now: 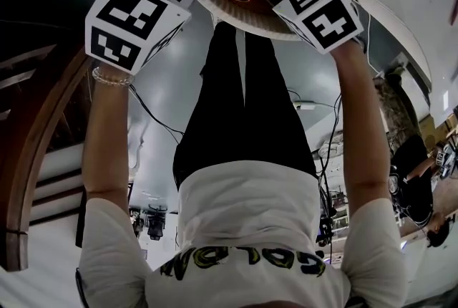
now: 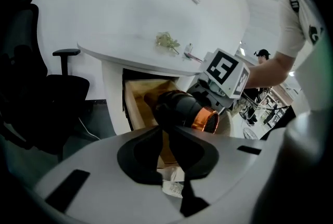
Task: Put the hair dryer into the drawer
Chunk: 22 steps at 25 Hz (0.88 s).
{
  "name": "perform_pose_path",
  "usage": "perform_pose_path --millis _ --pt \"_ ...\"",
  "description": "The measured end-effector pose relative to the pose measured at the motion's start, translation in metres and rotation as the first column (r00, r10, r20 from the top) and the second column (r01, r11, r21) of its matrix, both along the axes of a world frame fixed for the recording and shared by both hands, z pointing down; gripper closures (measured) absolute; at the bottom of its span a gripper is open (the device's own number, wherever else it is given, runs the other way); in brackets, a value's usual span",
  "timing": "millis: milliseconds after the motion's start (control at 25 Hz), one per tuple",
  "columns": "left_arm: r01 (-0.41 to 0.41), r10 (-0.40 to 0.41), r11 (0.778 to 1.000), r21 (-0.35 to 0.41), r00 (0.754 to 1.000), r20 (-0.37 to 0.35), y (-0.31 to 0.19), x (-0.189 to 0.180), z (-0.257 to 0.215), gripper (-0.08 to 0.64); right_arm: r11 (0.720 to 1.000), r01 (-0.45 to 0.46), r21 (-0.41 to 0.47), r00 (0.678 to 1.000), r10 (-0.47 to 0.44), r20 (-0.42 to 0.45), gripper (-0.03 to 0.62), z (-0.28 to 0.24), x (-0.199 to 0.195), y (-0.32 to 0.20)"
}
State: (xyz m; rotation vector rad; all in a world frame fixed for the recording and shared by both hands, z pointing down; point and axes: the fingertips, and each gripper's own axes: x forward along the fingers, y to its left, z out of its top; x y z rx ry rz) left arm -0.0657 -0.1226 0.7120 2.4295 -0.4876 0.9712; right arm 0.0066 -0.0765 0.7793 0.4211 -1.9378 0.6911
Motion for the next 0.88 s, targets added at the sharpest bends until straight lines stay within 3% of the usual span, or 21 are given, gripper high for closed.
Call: perform_pose_path --millis 160,360,880 --pt "-0.012 0.012 0.999 -0.036 1.000 0.000 0.000 0.004 0.012 0.506 0.999 0.016 0.038 0.991 -0.011 -0.136 0.357 0.020 0.010 -0.005" --pt "-0.060 0.061 0.997 -0.048 0.998 0.034 0.001 0.003 0.027 0.508 0.993 0.085 0.082 0.954 -0.058 -0.294 0.357 0.036 0.009 -0.013" --pt "-0.092 0.095 0.993 -0.075 0.995 0.041 0.000 0.008 0.037 0.506 0.988 0.137 0.067 0.862 -0.086 -0.499 0.353 0.064 0.020 -0.016"
